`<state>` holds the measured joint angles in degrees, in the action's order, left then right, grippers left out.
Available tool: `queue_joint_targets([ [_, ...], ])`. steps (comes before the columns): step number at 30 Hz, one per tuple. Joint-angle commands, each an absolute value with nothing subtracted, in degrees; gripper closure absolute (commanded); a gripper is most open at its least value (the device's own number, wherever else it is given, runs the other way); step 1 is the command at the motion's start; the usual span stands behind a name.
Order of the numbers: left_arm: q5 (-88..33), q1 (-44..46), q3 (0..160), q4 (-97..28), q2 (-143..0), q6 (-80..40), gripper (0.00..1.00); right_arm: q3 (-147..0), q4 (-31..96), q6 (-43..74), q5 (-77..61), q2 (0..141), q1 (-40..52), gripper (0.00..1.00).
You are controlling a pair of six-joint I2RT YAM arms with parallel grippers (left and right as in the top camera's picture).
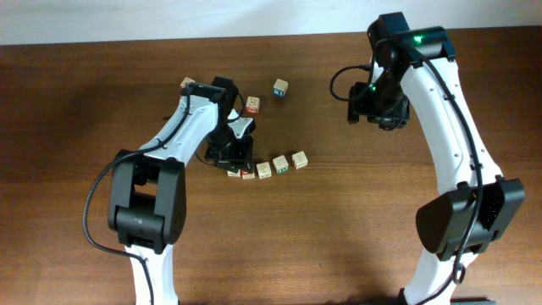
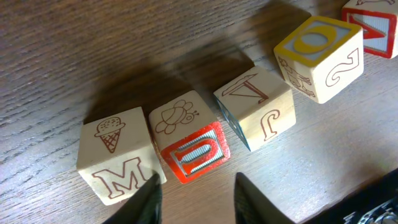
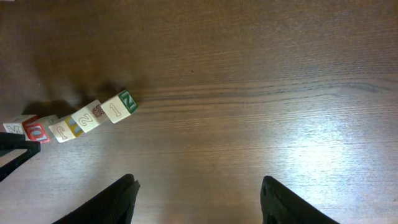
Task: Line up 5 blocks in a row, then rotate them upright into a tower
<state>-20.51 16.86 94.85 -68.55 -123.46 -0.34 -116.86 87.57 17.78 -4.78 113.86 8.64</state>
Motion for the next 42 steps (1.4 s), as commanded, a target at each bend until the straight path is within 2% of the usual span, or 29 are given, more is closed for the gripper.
queue_joint_targets([
  [1,-20.14,16.69,101.84,-70.15,-124.16,-0.89,0.65,-115.77,86.13,17.8,-6.24,112.99,8.67,0.36],
  [3,-18.94,16.29,109.38,-73.23,-124.16,-0.86,0.6,-113.86,85.01,17.8,-8.43,113.14,8.67,0.37],
  [5,-14.15,15.22,119.33,-78.02,-124.16,-0.91,0.48,-110.69,82.89,17.78,-9.98,113.95,9.45,0.45],
  [6,-12.53,14.76,121.64,-79.22,-124.16,-0.93,0.47,-109.23,81.52,17.76,-10.07,113.95,10.02,0.48],
  [9,-5.19,11.6,124.57,-81.71,-124.16,-6.02,0.48,-101.34,73.6,17.58,-9.93,113.95,13.17,0.59],
  [12,-3.88,6.81,124.55,-83.02,-124.42,-9.19,0.53,-93.65,66.11,18.87,-10.87,113.95,14.26,0.69],
  [15,-1.67,2.26,124.55,-82.81,-124.73,-13.56,0.54,-85.17,56.51,18.9,-12.53,113.95,14.28,0.76],
  [18,-1.65,0.78,124.55,-82.81,-124.77,-13.69,0.54,-79.05,47.31,18.87,-17.15,113.97,14.28,0.77],
  [21,-1.65,0.97,124.55,-82.78,-124.77,-13.69,0.53,-78.11,44.31,18.94,-20.08,115.63,14.31,0.78],
  [33,-1.67,1.13,124.55,-82.76,-124.77,-14.15,0.53,-78.11,41.06,20.18,-23.92,118.24,14.31,0.78],
  [42,-1.69,1.13,124.55,-82.81,-124.77,-14.57,0.53,-78.11,39.83,24.36,-25.08,118.24,18.17,0.79],
])
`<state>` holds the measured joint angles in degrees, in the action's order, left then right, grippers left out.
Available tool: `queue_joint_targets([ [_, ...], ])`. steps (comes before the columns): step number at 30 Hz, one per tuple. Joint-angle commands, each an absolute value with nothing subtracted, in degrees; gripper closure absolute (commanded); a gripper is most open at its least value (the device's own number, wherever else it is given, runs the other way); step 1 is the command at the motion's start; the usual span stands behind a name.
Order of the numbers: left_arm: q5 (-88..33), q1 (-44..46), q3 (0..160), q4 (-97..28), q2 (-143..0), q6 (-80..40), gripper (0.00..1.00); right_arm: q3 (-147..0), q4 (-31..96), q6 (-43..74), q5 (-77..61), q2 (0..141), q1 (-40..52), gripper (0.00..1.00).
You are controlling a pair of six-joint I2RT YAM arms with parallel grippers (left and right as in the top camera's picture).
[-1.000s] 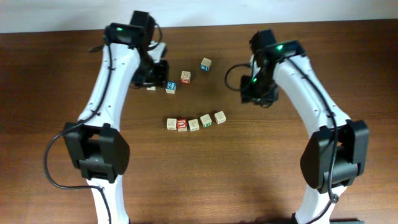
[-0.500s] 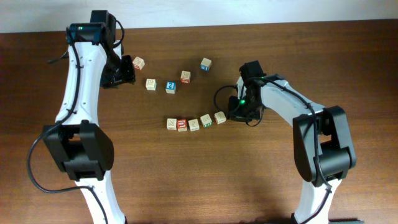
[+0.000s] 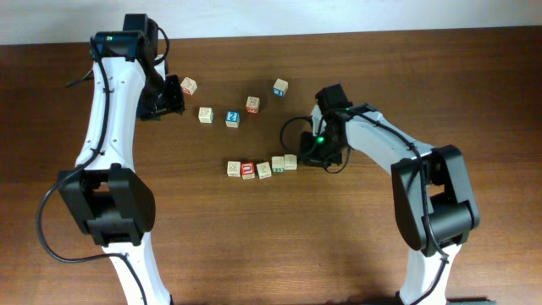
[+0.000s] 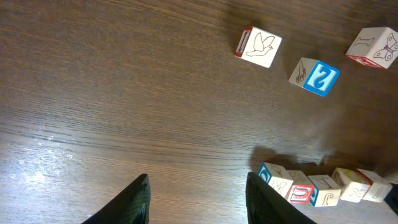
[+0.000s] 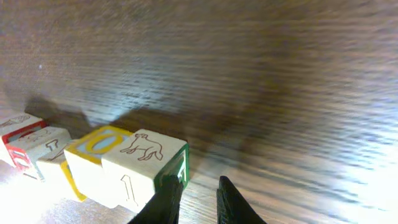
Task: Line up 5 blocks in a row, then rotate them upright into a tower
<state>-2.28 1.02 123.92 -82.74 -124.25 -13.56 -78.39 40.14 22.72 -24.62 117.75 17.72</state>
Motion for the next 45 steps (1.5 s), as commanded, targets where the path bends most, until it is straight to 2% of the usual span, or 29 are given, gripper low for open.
queue_joint_targets([
  [1,-1.74,1.13,124.55,-82.81,-124.77,-14.61,0.53,-78.11,39.79,24.34,-25.08,118.24,18.39,0.79],
  [15,-1.76,5.61,124.53,-81.49,-129.08,-14.81,0.5,-79.07,40.49,19.92,-25.3,118.24,22.96,0.79],
  [17,-2.31,5.61,124.53,-80.97,-129.45,-14.96,0.54,-82.5,43.75,19.62,-24.8,118.21,22.63,0.78],
  [21,-2.33,5.58,125.58,-79.07,-129.43,-14.96,0.48,-95.83,54.52,16.69,-17.58,118.1,23.59,0.68],
  [23,-2.2,5.48,125.58,-77.8,-129.43,-14.96,0.46,-98.72,54.94,16.71,-14.46,118.13,24.82,0.57],
  [26,-2.11,4.54,125.58,-72.84,-129.43,-14.96,0.44,-98.67,50.96,17.02,-13.67,119.39,27.62,0.56],
  [31,-0.69,3.2,125.58,-71.48,-129.43,-14.94,0.46,-98.7,51.88,21.69,-10.87,120.68,33.56,0.66],
  [33,0.82,2.74,125.58,-71.35,-129.43,-14.96,0.44,-98.7,55.42,25.76,-10.83,120.68,37.19,0.73],
  [36,1.32,1.48,125.58,-70.37,-129.43,-14.96,0.41,-98.59,56.84,30.11,-6.61,120.73,41.52,0.73],
  [39,1.32,-0.47,125.58,-70.5,-129.45,-14.96,0.4,-97.89,56.86,35.73,-0.34,121.99,46.09,0.65],
  [45,1.3,-1.13,125.56,-70.94,-129.45,-14.96,0.41,-97.89,56.66,40.66,0.71,126.5,46.74,0.62],
])
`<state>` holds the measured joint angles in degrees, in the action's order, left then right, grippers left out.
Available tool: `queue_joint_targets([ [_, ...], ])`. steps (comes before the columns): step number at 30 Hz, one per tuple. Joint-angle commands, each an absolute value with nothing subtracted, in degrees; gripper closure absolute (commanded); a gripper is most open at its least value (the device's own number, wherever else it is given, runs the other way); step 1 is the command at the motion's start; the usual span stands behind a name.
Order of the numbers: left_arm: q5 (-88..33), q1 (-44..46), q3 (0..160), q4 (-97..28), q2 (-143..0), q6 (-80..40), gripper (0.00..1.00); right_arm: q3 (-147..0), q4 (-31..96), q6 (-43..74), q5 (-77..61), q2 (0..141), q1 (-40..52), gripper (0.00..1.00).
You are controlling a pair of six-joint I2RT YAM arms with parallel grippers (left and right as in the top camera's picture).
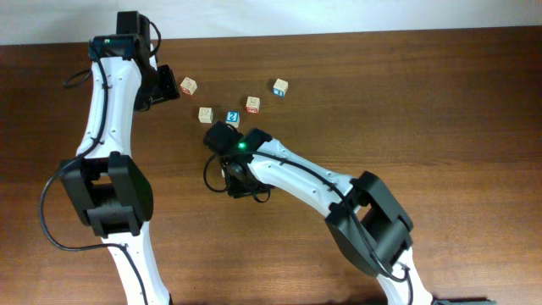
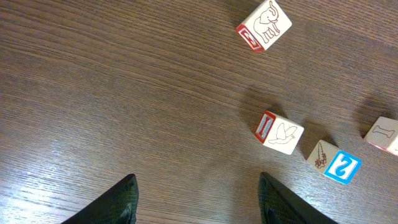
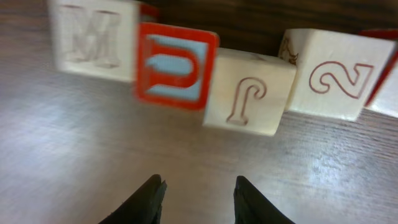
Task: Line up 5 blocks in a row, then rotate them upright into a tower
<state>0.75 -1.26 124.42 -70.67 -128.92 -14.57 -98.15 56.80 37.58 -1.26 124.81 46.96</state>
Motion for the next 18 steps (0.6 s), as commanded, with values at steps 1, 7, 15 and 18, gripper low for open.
queue_joint_targets([
  [1,1.32,-1.15,125.56,-70.96,-129.45,-14.96,0.41,-97.89,56.1,40.8,0.73,126.72,46.65,0.62],
  [7,1.32,-1.15,125.56,-71.66,-129.45,-14.96,0.41,-97.89,53.78,40.99,0.71,128.16,46.0,0.63],
  [15,1.32,-1.15,125.56,-72.38,-129.45,-14.94,0.4,-97.89,51.62,40.99,1.17,128.79,45.01,0.67],
  [18,1.3,-1.15,125.56,-72.47,-129.45,-14.94,0.4,-97.89,51.35,40.95,1.23,128.79,44.93,0.67],
])
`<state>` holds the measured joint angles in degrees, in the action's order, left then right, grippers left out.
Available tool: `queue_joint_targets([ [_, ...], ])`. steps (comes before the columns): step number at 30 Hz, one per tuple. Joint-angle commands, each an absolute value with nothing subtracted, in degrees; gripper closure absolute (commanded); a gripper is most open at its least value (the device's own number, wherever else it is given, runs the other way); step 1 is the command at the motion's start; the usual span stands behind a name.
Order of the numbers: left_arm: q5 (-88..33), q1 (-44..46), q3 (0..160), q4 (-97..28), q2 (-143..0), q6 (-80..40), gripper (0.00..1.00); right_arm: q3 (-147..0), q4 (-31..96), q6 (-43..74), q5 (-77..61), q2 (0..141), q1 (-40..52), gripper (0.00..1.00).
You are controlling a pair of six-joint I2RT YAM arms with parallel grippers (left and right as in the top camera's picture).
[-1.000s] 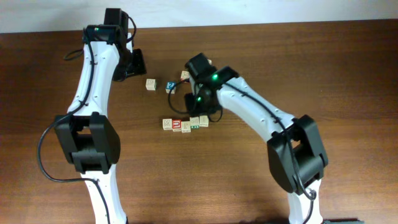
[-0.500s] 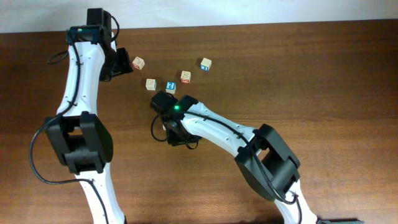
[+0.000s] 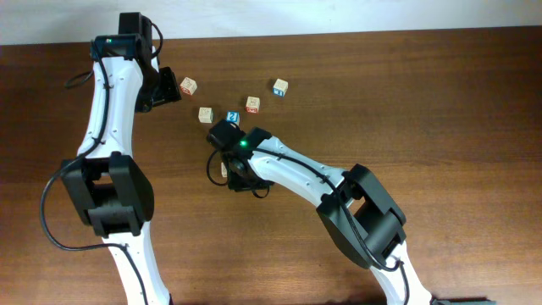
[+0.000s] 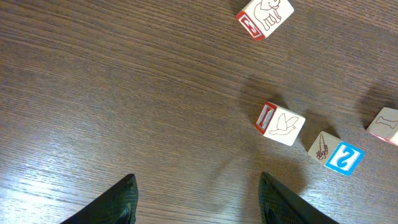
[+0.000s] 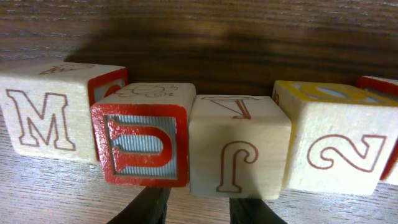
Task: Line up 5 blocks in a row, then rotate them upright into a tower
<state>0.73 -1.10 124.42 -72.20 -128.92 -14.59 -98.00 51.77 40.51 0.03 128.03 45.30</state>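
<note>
A row of letter blocks fills the right wrist view: an M block (image 5: pixel 43 115), a red-framed U block (image 5: pixel 143 143), a J block (image 5: pixel 239 149), a yellow-topped 2 block (image 5: pixel 336 146) and the edge of a further block (image 5: pixel 390 130). My right gripper (image 5: pixel 198 210) is open and low on the table, just in front of the J block, not touching it. In the overhead view the right arm (image 3: pixel 279 165) covers most of this row. My left gripper (image 4: pixel 199 205) hangs open at the back left, with nothing between its fingers.
Loose blocks lie behind the row: an elephant block (image 4: pixel 264 14), a bird block (image 4: pixel 280 123), a blue 2 block (image 4: pixel 336 152), another block (image 3: pixel 252 103) and one farther right (image 3: pixel 280 86). The table's back edge (image 3: pixel 271 36) runs close behind the left arm.
My right gripper has come closer to the row and sits lower, with the J block now straight ahead of its gap. The left gripper has barely shifted. No block has moved.
First my left gripper was down at the M and U end of the row while the right arm hung high at the right. Then the left arm stood at the back left and the right gripper was at the row's 1-block end. Now it faces the J block.
</note>
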Motion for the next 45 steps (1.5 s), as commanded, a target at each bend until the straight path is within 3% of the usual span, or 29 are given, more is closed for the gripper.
queue_joint_targets([
  [1,1.32,-1.15,125.56,-72.47,-129.45,-14.94,0.4,-97.89,51.16,40.95,1.39,128.79,44.93,0.67],
  [15,1.3,-1.15,125.56,-72.71,-129.45,-14.96,0.4,-97.89,49.06,40.75,2.42,128.79,44.93,0.68],
  [22,1.32,-1.15,125.56,-73.12,-129.45,-14.94,0.4,-110.26,67.44,36.01,2.52,127.63,44.42,0.66],
  [30,1.32,-1.15,125.56,-73.1,-129.45,-14.94,0.4,-99.72,62.94,38.41,1.5,128.01,39.13,0.68],
  [38,1.32,-1.15,125.56,-73.12,-129.45,-14.94,0.4,-99.53,60.62,38.41,1.93,128.64,38.96,0.69],
  [40,1.32,-1.15,125.56,-73.12,-129.45,-14.96,0.4,-99.53,60.66,38.37,1.28,128.64,38.96,0.73],
  [45,1.08,-1.13,125.56,-73.8,-129.45,-14.94,0.41,-106.45,69.28,34.37,-1.98,125.27,37.04,0.75],
])
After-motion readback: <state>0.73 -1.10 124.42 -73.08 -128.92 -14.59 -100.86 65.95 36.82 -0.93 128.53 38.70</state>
